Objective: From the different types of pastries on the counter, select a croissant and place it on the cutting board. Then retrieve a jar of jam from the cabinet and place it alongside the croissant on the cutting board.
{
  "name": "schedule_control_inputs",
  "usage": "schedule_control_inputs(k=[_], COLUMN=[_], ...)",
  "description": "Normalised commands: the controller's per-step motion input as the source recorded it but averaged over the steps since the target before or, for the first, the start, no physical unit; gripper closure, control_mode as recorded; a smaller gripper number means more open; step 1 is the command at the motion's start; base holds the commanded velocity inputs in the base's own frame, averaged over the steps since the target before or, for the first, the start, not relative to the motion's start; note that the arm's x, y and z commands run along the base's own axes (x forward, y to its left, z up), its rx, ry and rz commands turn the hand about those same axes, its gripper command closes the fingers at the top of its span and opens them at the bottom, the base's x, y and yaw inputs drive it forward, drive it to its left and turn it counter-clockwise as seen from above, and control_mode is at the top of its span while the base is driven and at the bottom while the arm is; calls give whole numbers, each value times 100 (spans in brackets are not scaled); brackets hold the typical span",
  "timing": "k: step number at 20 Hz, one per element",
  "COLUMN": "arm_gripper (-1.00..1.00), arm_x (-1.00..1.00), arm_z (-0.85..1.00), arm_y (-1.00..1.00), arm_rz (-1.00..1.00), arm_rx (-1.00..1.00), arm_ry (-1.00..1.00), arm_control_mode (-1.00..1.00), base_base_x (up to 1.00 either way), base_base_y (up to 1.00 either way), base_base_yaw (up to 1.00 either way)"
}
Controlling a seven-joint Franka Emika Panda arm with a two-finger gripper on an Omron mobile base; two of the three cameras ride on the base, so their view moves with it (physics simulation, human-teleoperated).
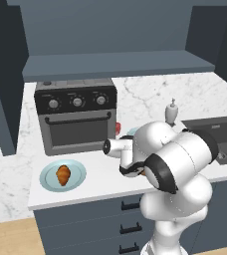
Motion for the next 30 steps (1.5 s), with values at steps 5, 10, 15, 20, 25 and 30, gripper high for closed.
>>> schedule_control_inputs(k=[5, 10, 15, 20, 25, 30], arm_gripper=[100, 100, 100, 100, 100, 100], arm_x=[0, 0, 0, -5, 0, 0], arm_z=[-29, -47, -52, -50, 0, -1], arm_y=[22, 10, 0, 0, 1, 0], arm_rz=[-25, -25, -17, -10, -1, 0], arm_rx=[0, 0, 0, 0, 0, 0], arm_ry=[-10, -14, -15, -17, -4, 0], arm_control_mode=[-100, -100, -100, -100, -100, -100], base_base_x=[0, 0, 0, 0, 0, 0], base_base_y=[0, 0, 0, 0, 0, 0], base_base_yaw=[0, 0, 0, 0, 0, 0])
